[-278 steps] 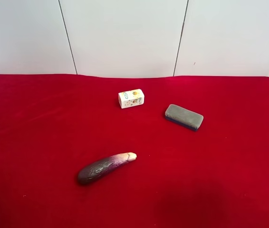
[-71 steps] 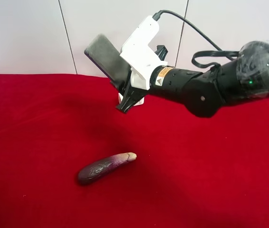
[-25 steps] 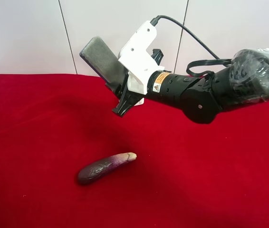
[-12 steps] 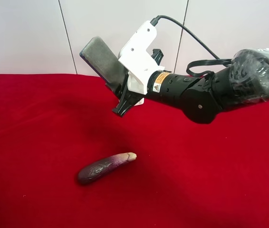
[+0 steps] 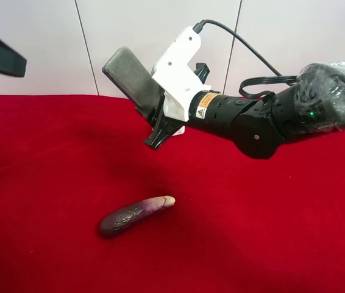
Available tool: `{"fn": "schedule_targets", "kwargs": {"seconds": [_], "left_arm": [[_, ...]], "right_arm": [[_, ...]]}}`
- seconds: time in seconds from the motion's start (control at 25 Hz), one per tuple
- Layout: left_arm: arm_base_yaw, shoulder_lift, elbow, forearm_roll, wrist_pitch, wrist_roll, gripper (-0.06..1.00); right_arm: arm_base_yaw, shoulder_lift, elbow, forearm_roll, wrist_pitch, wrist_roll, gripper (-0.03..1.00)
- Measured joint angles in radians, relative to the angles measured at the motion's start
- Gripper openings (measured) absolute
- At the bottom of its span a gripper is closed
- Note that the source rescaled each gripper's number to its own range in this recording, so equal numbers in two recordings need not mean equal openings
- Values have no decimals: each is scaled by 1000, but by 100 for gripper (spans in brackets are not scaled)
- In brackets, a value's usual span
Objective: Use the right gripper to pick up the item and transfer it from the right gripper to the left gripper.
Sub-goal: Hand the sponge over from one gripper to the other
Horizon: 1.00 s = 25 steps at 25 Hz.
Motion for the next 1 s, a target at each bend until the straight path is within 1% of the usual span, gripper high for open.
{"fn": "schedule_targets", "kwargs": {"seconds": [0.12, 0.32, 0.48, 0.68, 0.8, 1.0], "left_arm": [[-30, 53, -61, 0, -1, 0, 100], [-134, 146, -159, 0, -18, 16, 100], [-205, 223, -205, 0, -25, 37, 100], [-275, 305, -251, 0, -78, 79, 100], [-307, 345, -276, 0, -112, 98, 100], [-316, 414, -310, 1, -131, 135, 100]], "right_arm": [[0, 0, 0, 0, 0, 0, 0], [0, 0, 0, 0, 0, 0, 0], [0, 0, 0, 0, 0, 0, 0], [0, 0, 0, 0, 0, 0, 0], [0, 0, 0, 0, 0, 0, 0], [0, 0, 0, 0, 0, 0, 0]]}}
